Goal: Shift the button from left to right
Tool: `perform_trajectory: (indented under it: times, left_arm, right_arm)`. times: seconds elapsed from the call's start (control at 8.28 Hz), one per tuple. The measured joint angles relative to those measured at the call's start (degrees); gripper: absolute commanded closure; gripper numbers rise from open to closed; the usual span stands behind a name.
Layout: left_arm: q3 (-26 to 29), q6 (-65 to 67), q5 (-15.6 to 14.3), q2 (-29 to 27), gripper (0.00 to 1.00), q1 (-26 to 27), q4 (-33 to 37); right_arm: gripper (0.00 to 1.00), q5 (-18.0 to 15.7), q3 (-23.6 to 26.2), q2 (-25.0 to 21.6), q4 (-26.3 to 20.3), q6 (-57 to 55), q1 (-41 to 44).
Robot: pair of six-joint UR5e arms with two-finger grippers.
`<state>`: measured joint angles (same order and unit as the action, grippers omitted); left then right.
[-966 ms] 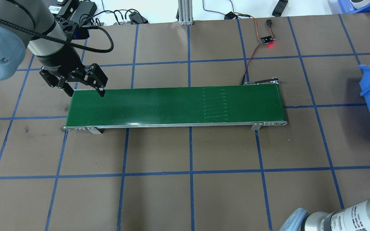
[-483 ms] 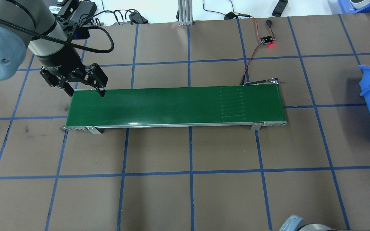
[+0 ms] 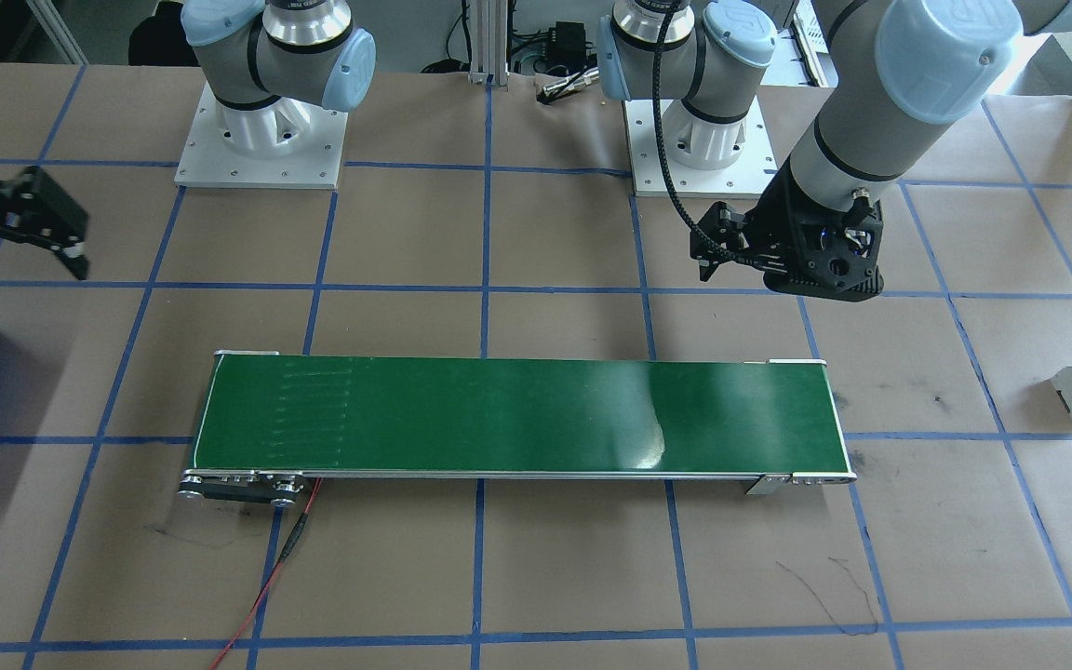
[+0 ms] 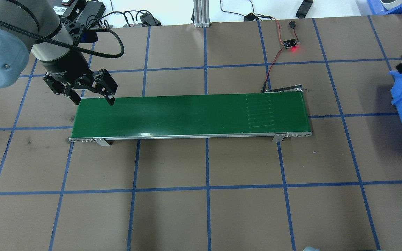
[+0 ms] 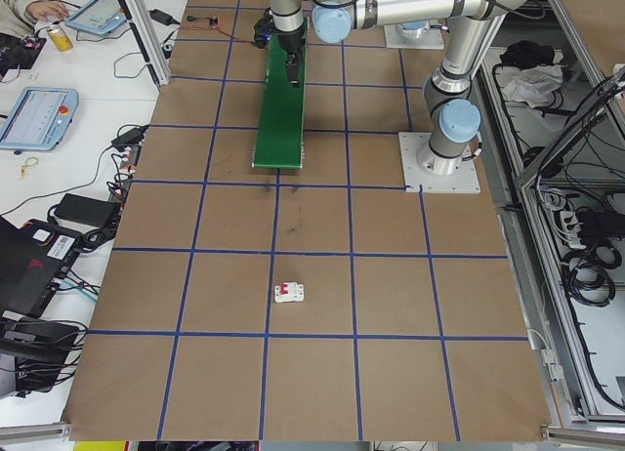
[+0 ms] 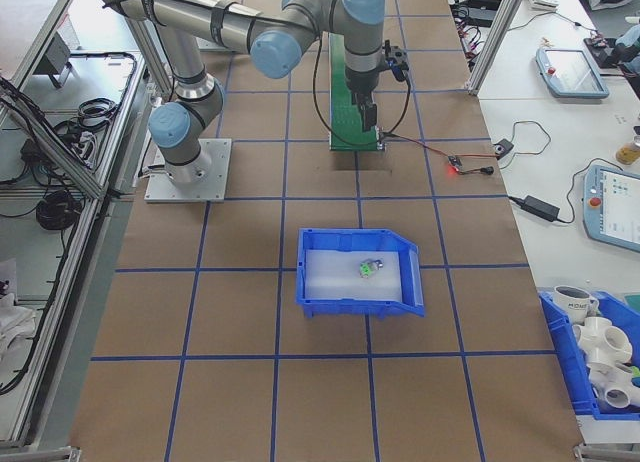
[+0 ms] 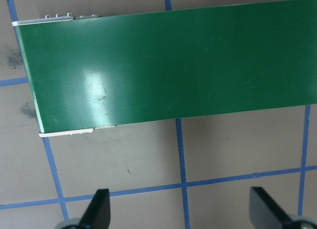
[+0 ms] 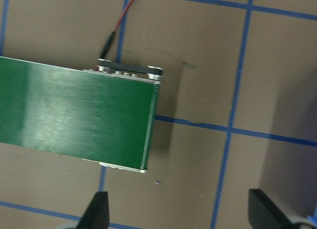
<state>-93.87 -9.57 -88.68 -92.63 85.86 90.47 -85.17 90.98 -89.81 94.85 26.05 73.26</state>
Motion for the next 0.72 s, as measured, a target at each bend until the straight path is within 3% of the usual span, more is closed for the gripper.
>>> perform_trajectory:
  times: [0.36,0.72]
  left_arm:
    - [0.00,-0.01,0.00,-0.05,0.00,0.01,-0.03]
    - [0.00,-0.01,0.00,-0.09,0.00,0.00,0.02]
  right_arm:
    - [0.00,-3.40,-0.18,0.50,1.92,-19.85,16.19]
    - [0.00,-4.67,-0.19,0.67,2.46,-24.58,20.90]
